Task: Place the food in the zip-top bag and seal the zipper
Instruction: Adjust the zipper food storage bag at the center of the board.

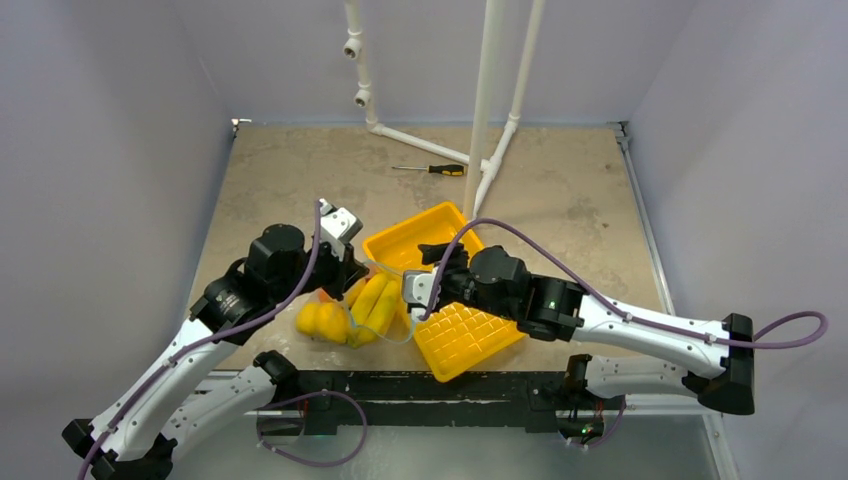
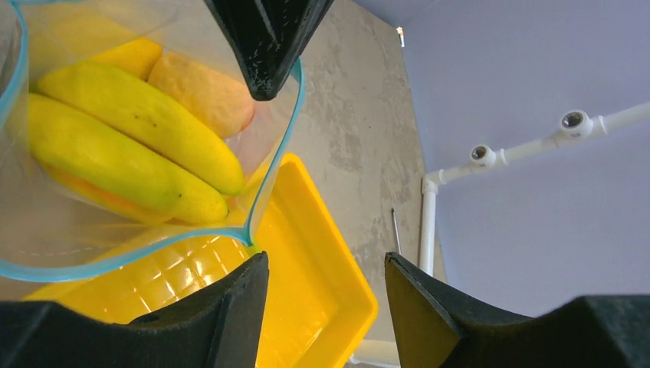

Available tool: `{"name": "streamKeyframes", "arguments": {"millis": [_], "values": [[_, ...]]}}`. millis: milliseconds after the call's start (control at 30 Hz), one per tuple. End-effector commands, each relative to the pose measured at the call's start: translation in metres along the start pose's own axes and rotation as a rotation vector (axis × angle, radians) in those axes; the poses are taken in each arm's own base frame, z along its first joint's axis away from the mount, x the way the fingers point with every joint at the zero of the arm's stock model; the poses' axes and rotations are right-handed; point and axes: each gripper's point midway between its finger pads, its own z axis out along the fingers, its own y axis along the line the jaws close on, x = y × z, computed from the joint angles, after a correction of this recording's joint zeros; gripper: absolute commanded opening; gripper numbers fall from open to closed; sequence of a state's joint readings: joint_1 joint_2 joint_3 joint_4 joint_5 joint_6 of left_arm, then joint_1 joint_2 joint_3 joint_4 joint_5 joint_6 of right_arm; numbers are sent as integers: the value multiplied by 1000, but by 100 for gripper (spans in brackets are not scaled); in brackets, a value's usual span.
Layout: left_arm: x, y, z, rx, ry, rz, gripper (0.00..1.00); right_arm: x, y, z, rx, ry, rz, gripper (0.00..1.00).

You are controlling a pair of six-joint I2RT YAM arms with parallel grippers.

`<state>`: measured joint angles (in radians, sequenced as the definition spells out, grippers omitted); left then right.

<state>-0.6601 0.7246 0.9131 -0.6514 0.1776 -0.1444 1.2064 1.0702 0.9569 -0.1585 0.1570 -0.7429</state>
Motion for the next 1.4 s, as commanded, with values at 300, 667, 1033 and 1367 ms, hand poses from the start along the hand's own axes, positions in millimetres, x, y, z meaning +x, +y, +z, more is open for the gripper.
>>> {"name": "streamKeyframes", "arguments": {"millis": [300,667,1033,1367], "values": [[-38,-30,-12,147,-94,33,0,7,36,8,-130,-45,-90,59],[-40,-43,-18,213,-94,30,0,18,44,6,-129,-43,-89,59],[-43,-51,-25,256,-100,37,0,13,56,17,-168,-65,-68,42],[-38,-46,-30,218,-76,32,0,-8,55,19,-211,-105,-19,0]]}}
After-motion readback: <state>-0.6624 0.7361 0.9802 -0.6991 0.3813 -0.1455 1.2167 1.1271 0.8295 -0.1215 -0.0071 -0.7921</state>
